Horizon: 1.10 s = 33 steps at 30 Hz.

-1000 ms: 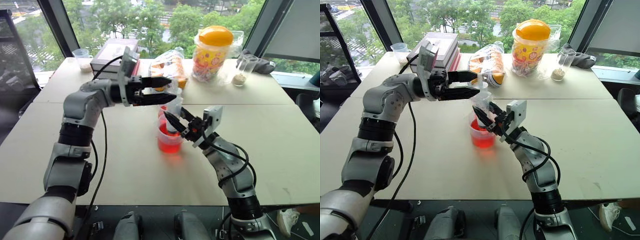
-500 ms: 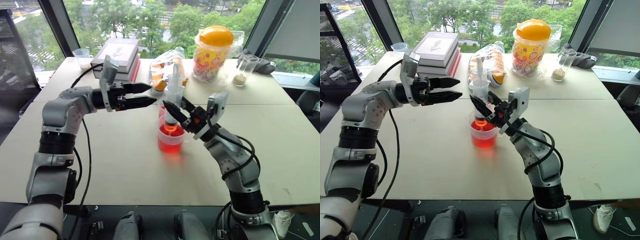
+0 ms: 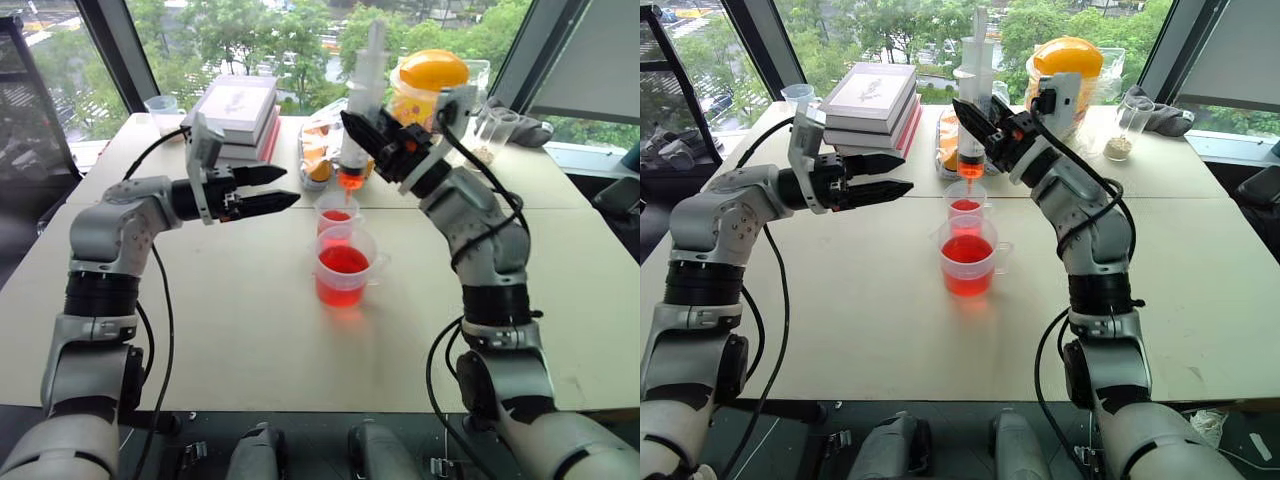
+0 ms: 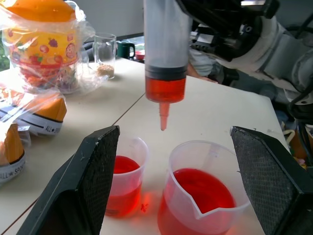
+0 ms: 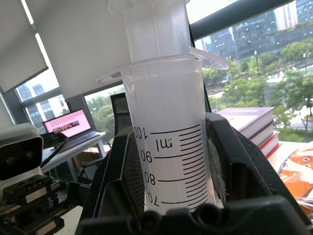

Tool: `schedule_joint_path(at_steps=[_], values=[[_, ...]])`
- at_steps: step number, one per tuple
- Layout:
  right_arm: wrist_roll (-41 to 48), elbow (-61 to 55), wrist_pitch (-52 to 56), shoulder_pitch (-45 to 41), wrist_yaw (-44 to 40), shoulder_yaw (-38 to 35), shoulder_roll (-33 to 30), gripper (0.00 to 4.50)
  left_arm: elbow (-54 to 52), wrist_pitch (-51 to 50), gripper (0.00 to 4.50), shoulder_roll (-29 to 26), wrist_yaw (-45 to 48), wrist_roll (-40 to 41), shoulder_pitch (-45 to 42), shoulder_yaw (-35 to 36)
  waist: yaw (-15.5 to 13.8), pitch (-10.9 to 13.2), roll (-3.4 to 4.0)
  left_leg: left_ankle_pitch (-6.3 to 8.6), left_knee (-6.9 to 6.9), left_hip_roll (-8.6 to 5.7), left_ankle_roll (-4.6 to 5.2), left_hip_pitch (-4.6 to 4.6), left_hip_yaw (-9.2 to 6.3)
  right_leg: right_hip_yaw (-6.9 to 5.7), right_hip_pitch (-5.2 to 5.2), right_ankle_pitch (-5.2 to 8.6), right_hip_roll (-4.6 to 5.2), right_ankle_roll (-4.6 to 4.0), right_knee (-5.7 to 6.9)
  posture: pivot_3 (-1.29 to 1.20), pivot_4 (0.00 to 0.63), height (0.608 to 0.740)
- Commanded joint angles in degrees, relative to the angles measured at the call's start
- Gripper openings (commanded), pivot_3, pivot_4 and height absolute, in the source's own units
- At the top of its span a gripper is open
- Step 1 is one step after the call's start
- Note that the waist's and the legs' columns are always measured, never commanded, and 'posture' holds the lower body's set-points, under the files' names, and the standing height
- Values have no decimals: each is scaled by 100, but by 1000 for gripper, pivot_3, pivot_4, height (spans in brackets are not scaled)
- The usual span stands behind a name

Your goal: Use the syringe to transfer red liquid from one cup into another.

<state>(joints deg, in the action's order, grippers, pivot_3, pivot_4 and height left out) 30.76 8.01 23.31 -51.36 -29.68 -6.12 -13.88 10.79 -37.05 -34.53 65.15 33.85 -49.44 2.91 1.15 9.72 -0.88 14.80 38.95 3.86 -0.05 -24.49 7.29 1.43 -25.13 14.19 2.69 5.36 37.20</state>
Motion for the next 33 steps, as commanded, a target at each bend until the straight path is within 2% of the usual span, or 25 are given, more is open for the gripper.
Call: schedule_joint_path(at_steps=[1,6,11,22,33], values=[[-375,1282,-1072,-458,-310,-88,151,1391,-278,97,3711,-54,-89,26,11,177,4,0,0,0,0,0,0,0,1,0,0,-1,0,2,-1,0,150,740],[-717,2496,-2094,-588,-495,-139,319,1391,-281,123,3711,-92,-196,39,-63,275,2,1,1,0,-8,0,1,-6,3,0,-5,-6,0,12,-8,0,150,740],[-812,2908,-2423,-609,-592,-186,394,1391,129,387,3711,69,-219,-84,-485,221,0,2,3,0,-8,1,0,-12,6,1,-11,-7,1,13,-9,0,150,740],[-996,2874,-2542,-583,-698,-107,490,1391,2553,1706,3711,1026,307,-785,-2497,-138,5,3,3,0,-10,0,0,-13,9,1,-14,-7,-1,14,-9,0,150,740],[-1184,2680,-2655,-489,-824,17,538,1391,4616,2788,3711,1558,495,-1444,-3503,-77,39,4,4,0,-10,-1,0,-18,10,2,-19,-7,0,15,-11,0,150,740]])
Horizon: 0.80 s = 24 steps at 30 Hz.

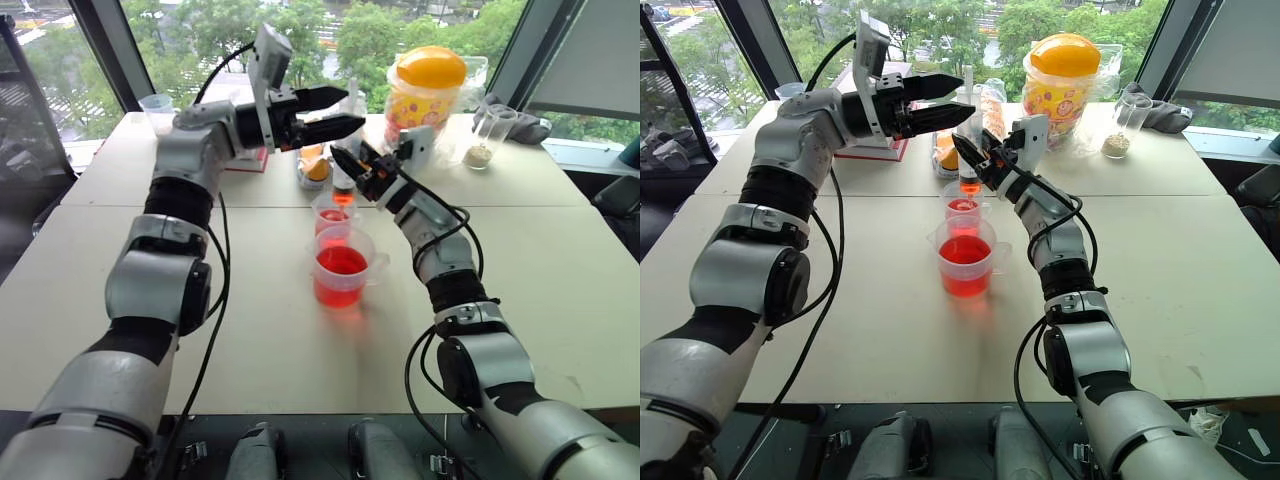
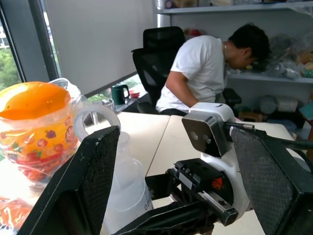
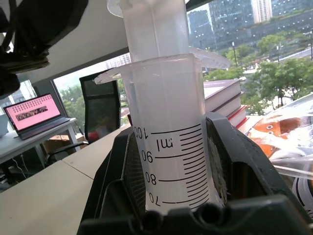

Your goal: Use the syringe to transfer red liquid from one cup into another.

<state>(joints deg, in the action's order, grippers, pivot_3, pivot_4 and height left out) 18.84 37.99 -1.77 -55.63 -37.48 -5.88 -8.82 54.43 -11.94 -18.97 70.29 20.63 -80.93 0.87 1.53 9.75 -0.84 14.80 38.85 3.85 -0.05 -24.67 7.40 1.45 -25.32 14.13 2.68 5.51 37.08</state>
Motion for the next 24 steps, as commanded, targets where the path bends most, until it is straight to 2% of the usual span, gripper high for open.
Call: schedule_joint_path(at_steps=[1,10,13,18,19,24], values=[[-4,-324,-156,-61,-56,0,33,1391,365,325,3711,14,-12,-151,-405,154,7,0,0,0,0,0,0,-1,0,0,-1,0,0,0,0,0,150,740],[-66,-401,-149,-31,-146,48,31,1391,1029,597,3711,180,-58,-349,-699,330,99,0,0,0,0,0,0,-9,-3,-1,-6,0,0,2,-1,0,150,740],[-83,-371,-160,-42,-158,59,39,1391,1157,577,2831,239,-50,-379,-747,400,101,0,-1,0,0,0,0,-9,-3,-1,-7,0,0,2,0,0,150,740],[-105,-376,-167,-47,-188,77,42,1391,1262,607,193,297,-65,-458,-750,498,109,0,-1,0,0,0,0,-9,-4,-1,-8,0,-1,2,2,0,150,740],[-111,-383,-168,-48,-196,78,41,1391,1274,612,53,304,-68,-477,-750,514,107,1,-1,0,0,0,0,-9,-4,-1,-8,0,0,2,2,0,150,740],[-112,-487,-137,-83,-214,75,18,1391,1268,659,53,291,-48,-617,-670,510,99,1,-1,0,0,0,0,-10,-3,-1,-8,0,0,2,1,0,150,740]])
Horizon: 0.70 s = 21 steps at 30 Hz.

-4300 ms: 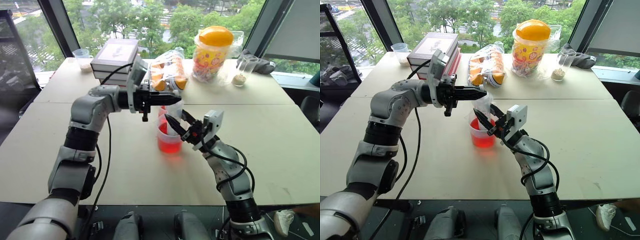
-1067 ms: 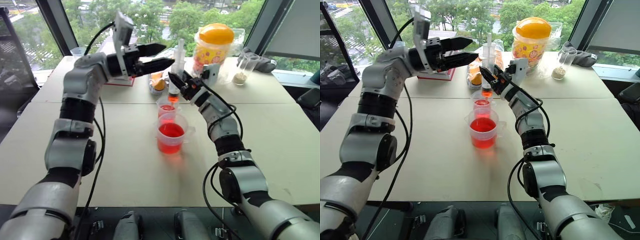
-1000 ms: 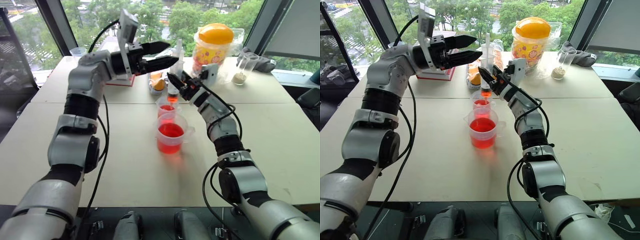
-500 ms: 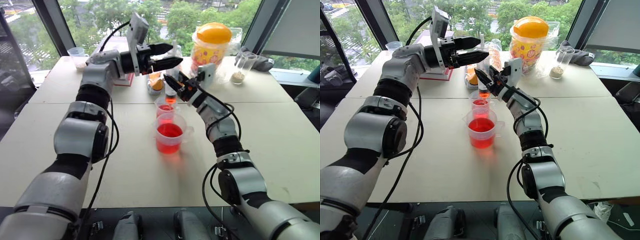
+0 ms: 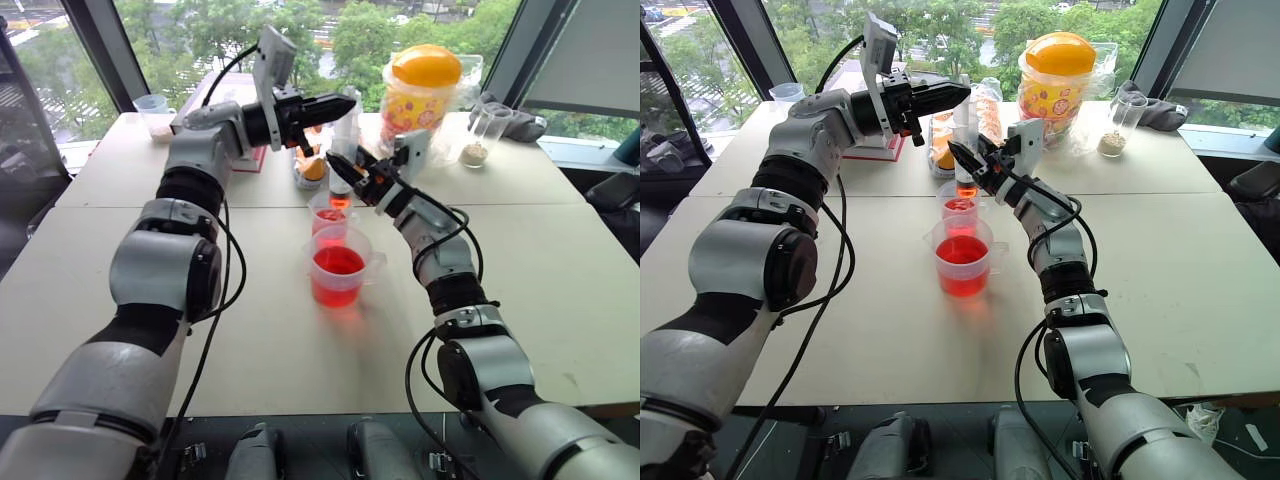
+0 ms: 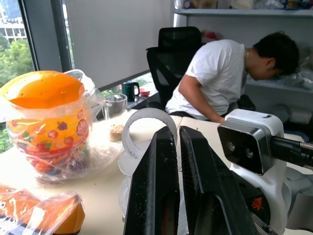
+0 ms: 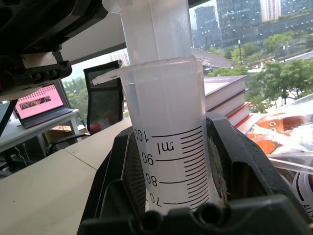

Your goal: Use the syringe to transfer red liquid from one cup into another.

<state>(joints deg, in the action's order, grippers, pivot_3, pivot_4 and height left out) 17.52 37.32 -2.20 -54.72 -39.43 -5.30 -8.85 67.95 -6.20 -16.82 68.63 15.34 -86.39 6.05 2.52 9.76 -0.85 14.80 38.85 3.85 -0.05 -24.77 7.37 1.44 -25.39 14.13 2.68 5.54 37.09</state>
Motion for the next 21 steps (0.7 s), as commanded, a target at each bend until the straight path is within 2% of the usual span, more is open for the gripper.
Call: schedule_joint_path(at_steps=[1,21], values=[[29,-462,-76,-191,-17,11,13,1391,-88,107,53,62,115,-124,-92,-24,2,0,0,0,0,0,0,0,0,0,0,0,0,0,0,0,150,740],[283,-1201,587,-592,122,-174,21,1391,-334,79,53,-80,347,-372,418,-216,3,0,0,0,1,0,0,0,0,0,-1,0,0,0,3,0,150,740]])
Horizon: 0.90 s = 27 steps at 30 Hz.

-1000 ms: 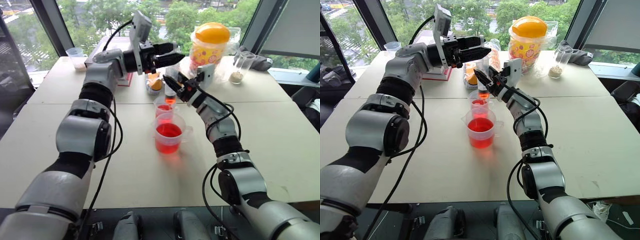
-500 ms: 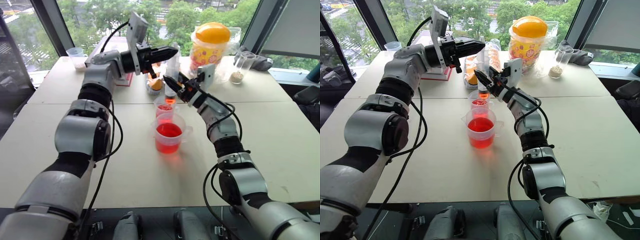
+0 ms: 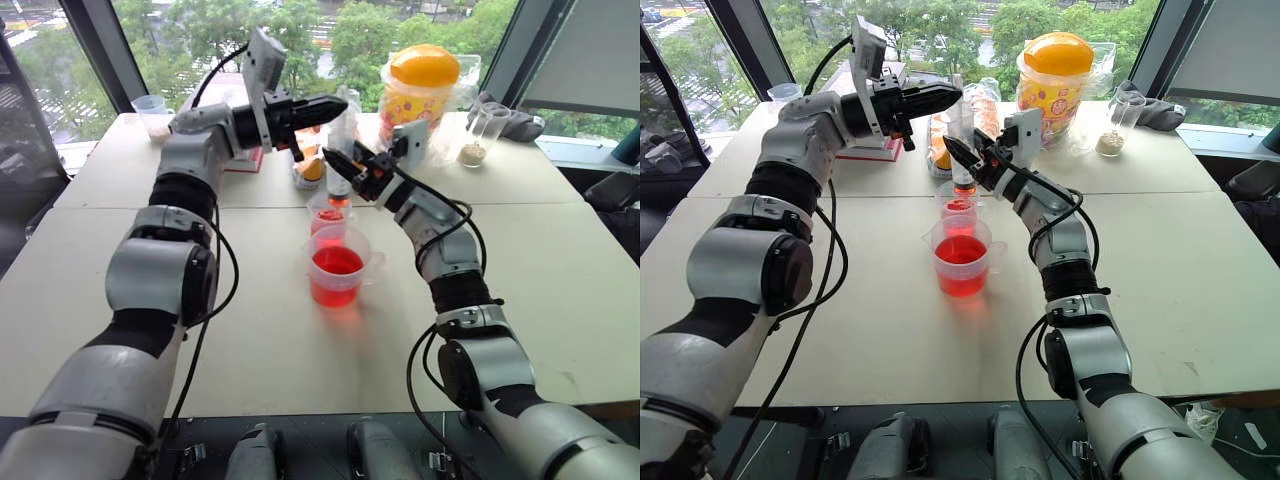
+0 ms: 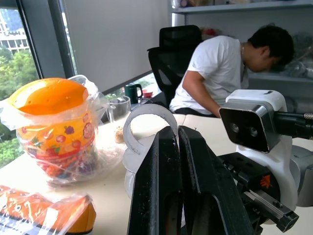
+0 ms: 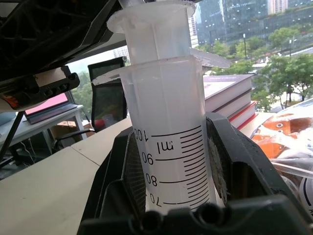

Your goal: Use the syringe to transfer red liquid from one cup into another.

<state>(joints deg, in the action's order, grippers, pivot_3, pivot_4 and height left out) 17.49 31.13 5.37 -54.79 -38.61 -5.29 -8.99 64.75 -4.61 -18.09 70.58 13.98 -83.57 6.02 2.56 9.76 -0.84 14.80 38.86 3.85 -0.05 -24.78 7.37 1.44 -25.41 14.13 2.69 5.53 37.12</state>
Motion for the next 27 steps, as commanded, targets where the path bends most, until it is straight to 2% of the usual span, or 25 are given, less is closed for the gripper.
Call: schedule_joint_path(at_steps=[1,14,25,27], values=[[294,-566,-173,-610,42,-185,37,1391,-32,-82,53,48,158,-240,157,-221,0,0,0,0,0,0,0,0,0,0,0,0,0,0,0,0,150,740],[347,-339,-225,-900,69,-297,21,1391,-301,-219,53,26,187,-251,394,-280,0,0,0,0,0,0,0,-1,0,0,0,0,0,0,0,0,150,740],[211,-280,-255,-649,21,-159,93,1391,-376,-310,53,-214,71,-92,186,-67,2,0,0,0,0,0,0,-1,0,0,0,0,0,0,1,0,150,740],[190,-266,-256,-595,15,-142,98,1391,-397,-357,585,-300,49,-40,120,-3,4,0,0,0,0,0,0,-1,0,0,0,0,0,0,1,0,150,740]])
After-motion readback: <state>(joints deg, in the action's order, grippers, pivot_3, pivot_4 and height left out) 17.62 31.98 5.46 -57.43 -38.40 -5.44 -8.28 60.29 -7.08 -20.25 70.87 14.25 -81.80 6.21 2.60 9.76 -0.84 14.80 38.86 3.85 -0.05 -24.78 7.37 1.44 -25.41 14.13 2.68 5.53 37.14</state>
